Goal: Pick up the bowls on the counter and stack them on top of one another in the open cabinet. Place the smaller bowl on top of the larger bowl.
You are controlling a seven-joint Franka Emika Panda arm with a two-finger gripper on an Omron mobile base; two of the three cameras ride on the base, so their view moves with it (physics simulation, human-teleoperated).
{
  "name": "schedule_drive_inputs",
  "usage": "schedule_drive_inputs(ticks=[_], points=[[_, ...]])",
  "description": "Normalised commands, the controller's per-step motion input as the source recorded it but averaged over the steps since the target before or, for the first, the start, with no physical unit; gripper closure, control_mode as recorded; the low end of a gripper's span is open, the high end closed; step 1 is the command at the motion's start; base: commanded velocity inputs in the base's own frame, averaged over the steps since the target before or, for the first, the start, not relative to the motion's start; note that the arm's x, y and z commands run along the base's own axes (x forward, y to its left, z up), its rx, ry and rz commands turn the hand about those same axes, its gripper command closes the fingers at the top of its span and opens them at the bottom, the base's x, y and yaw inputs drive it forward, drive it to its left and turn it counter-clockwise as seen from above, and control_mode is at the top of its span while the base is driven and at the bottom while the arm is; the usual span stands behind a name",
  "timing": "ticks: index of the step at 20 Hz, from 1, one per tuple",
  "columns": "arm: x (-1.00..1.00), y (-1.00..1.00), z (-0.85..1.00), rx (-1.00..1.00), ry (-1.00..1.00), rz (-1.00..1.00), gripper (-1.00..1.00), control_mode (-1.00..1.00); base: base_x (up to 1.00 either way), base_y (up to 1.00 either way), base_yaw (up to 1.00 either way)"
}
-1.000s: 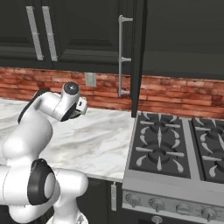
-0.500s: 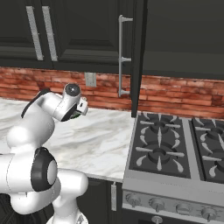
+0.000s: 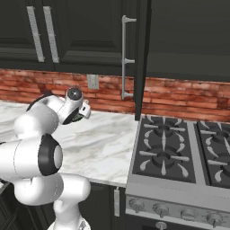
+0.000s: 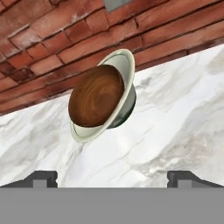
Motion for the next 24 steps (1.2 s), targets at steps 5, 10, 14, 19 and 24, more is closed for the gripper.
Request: schedule_drive_inputs(ticks=[5,10,14,19,24], points=[[0.29,0.05,-0.21,0.00,0.00,-0.04,-1.00,-1.00,0.00,0.00,0.00],[0.39,0.07,-0.18,0.00,0.00,-0.04,-1.00,-1.00,0.00,0.00,0.00],[0.35,0.07,-0.23,0.00,0.00,-0.04,-1.00,-1.00,0.00,0.00,0.00],[0.28,0.05,-0.26,0.00,0.00,-0.03,-1.00,-1.00,0.00,0.00,0.00],[0.33,0.08,-0.21,0.00,0.00,-0.03,-1.00,-1.00,0.00,0.00,0.00]])
